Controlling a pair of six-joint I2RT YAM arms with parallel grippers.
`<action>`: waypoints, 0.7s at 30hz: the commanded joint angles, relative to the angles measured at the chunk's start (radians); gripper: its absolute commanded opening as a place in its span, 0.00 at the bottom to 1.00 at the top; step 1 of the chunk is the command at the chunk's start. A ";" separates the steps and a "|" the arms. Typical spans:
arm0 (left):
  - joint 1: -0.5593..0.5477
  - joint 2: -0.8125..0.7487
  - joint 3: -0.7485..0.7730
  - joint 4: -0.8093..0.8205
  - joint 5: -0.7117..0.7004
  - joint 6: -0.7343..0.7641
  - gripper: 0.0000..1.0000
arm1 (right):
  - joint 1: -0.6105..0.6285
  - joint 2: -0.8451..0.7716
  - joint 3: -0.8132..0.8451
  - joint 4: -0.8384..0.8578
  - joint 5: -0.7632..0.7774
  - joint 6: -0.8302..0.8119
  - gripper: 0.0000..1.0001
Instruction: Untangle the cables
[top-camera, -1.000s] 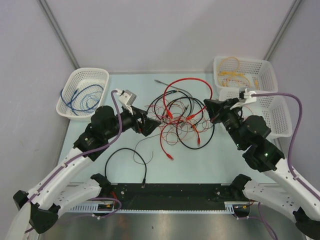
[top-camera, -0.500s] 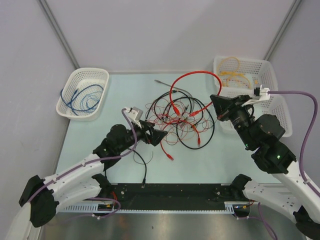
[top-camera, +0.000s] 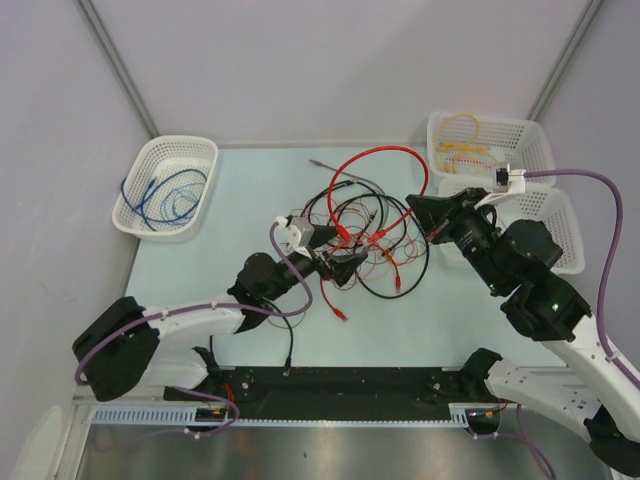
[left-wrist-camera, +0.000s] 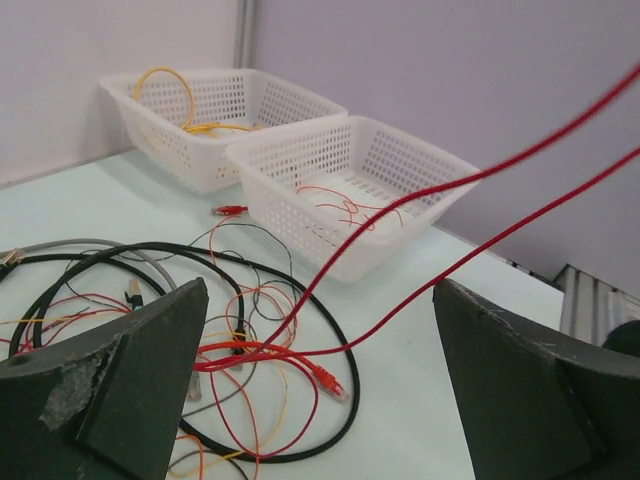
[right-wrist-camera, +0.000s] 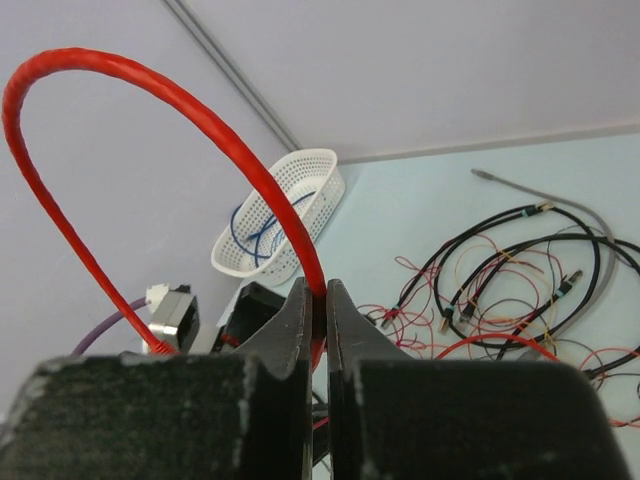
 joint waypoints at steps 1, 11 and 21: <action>-0.004 0.099 0.107 0.140 -0.021 0.060 0.98 | -0.003 -0.010 0.040 0.002 -0.036 0.038 0.00; 0.010 0.178 0.196 0.122 0.022 0.042 0.00 | -0.012 -0.034 0.042 -0.021 -0.026 0.001 0.00; 0.174 -0.209 0.164 -0.576 -0.126 -0.185 0.00 | -0.018 -0.071 0.053 -0.067 0.252 -0.128 0.00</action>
